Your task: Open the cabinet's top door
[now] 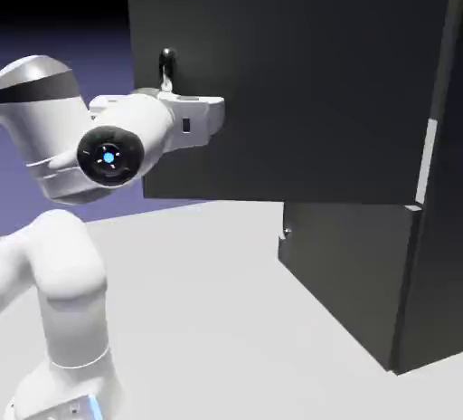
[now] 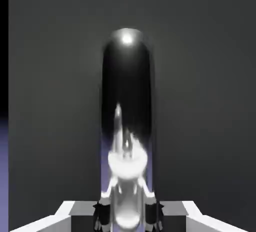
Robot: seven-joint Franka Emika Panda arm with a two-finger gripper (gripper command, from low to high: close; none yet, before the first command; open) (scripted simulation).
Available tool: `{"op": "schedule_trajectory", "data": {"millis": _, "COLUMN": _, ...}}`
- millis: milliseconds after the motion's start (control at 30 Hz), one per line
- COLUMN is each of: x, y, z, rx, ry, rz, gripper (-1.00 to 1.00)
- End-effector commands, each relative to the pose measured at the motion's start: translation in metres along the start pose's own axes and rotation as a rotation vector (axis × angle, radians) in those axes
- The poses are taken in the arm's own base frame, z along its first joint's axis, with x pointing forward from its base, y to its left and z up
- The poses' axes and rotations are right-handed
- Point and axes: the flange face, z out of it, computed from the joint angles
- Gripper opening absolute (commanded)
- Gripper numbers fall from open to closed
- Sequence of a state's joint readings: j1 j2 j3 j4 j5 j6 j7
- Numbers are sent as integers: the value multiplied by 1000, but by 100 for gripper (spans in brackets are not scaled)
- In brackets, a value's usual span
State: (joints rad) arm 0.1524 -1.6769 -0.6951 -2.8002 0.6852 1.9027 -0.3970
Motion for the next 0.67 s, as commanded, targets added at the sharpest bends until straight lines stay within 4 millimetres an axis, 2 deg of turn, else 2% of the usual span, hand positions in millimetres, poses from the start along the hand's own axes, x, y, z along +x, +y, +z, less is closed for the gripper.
{"op": "schedule_trajectory", "data": {"millis": 0, "x": 0, "y": 1, "z": -1, "rx": 0, "ry": -2, "rz": 1, "gripper": -100}}
{"op": "schedule_trajectory", "data": {"millis": 67, "x": 3, "y": 2, "z": -8, "rx": 16, "ry": -12, "rz": -1, "gripper": -100}}
{"op": "schedule_trajectory", "data": {"millis": 333, "x": 32, "y": 31, "z": -94, "rx": 164, "ry": -158, "rz": -2, "gripper": -100}}
{"op": "schedule_trajectory", "data": {"millis": 600, "x": 64, "y": 64, "z": -157, "rx": 284, "ry": -278, "rz": -2, "gripper": -100}}
{"op": "schedule_trajectory", "data": {"millis": 633, "x": 64, "y": 64, "z": -157, "rx": 284, "ry": -278, "rz": -2, "gripper": 100}}
